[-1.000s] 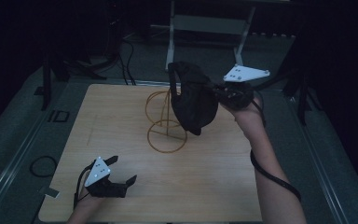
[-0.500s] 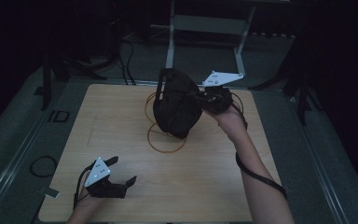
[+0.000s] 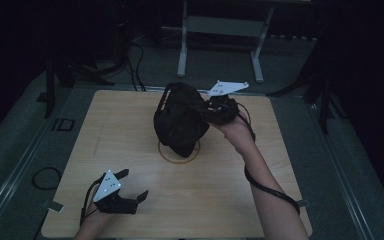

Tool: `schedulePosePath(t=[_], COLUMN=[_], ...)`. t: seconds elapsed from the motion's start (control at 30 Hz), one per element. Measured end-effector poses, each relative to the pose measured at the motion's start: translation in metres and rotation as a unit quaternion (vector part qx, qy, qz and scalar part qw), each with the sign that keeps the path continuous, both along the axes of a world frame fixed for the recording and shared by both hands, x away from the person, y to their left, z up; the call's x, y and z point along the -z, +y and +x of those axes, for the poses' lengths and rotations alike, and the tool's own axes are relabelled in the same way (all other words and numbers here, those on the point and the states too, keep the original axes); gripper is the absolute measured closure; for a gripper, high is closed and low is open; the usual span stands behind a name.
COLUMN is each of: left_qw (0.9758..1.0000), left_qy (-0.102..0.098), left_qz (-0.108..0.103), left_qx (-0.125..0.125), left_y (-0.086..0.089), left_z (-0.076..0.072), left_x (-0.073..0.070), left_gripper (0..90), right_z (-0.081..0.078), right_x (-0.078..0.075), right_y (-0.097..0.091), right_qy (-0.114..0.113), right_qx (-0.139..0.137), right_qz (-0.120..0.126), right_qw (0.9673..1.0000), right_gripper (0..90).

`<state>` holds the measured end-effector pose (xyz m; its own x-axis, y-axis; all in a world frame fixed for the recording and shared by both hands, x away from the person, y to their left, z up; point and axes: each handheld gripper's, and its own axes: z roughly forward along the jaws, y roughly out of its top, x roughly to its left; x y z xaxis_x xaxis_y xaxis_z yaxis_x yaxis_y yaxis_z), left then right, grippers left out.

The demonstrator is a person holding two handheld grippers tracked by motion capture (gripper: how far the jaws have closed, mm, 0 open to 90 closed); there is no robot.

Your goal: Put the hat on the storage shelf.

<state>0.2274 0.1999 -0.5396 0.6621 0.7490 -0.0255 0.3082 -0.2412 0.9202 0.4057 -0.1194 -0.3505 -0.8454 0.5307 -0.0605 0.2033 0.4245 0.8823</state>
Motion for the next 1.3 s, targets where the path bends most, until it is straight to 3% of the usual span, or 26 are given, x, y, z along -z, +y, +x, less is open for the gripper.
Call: schedulePosePath(t=[0.1, 0.27, 0.57, 1.07, 1.13, 1.3], left_qw=[1.0, 1.0, 1.0, 1.0, 0.9999, 0.9999], left_qy=[0.0, 0.0, 0.001, 0.003, 0.002, 0.001], left_qz=[-0.001, -0.001, -0.003, -0.001, -0.003, -0.003], left_qx=[-0.002, -0.002, -0.007, -0.009, -0.01, -0.012], left_y=[0.001, 0.001, 0.0, 0.001, 0.001, 0.002], left_z=[0.0, 0.0, 0.0, 0.0, -0.001, -0.001], left_x=[0.0, 0.0, 0.0, 0.002, 0.002, 0.002], left_gripper=[2.0, 1.9, 2.0, 2.0, 2.0, 2.0], right_z=[0.001, -0.002, -0.007, -0.014, -0.016, -0.021], right_x=[0.0, -0.003, -0.009, 0.0, 0.002, 0.01], right_y=[0.0, 0.002, -0.006, -0.019, -0.021, -0.027], right_qy=[0.013, 0.003, 0.004, 0.029, 0.029, 0.026], right_qx=[-0.005, -0.007, -0.003, 0.019, 0.008, -0.001], right_qz=[0.013, -0.004, 0.015, 0.043, 0.046, 0.046], right_qw=[0.9998, 1.0, 0.9999, 0.9985, 0.9985, 0.9986], right_gripper=[61.7, 54.0, 42.6, 21.7, 14.1, 13.5])
